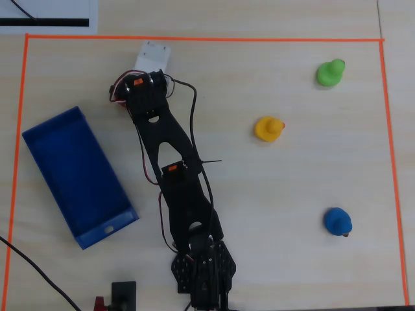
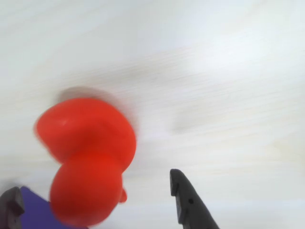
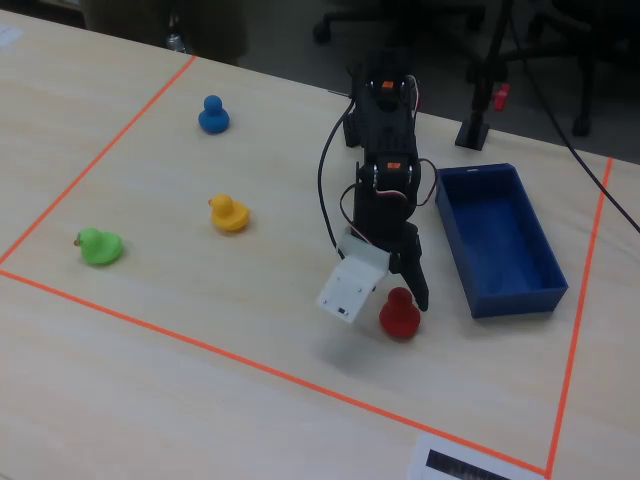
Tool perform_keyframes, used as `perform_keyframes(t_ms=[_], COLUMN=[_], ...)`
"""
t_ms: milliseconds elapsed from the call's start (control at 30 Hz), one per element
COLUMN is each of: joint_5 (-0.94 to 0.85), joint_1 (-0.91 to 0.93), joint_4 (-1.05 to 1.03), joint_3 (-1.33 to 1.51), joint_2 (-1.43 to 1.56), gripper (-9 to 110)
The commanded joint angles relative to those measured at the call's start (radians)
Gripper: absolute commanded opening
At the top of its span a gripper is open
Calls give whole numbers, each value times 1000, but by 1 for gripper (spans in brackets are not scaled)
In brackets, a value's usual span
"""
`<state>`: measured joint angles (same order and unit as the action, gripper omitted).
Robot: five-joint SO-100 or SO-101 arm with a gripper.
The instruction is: Grasp red duck and put it into box.
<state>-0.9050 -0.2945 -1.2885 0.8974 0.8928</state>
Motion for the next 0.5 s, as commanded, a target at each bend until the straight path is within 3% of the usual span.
perform_keyframes(t_ms=[0,100,167,333,467], joint_5=[29,63,89,115,130], joint_1=[-21,-25,-31,-31,-21], joint_4=[38,89,104,43,-186], joint_3=[-38,-38,-44,-64,-133], joint_2=[6,-15,-29,18,311], gripper=[38,26,0,0,0])
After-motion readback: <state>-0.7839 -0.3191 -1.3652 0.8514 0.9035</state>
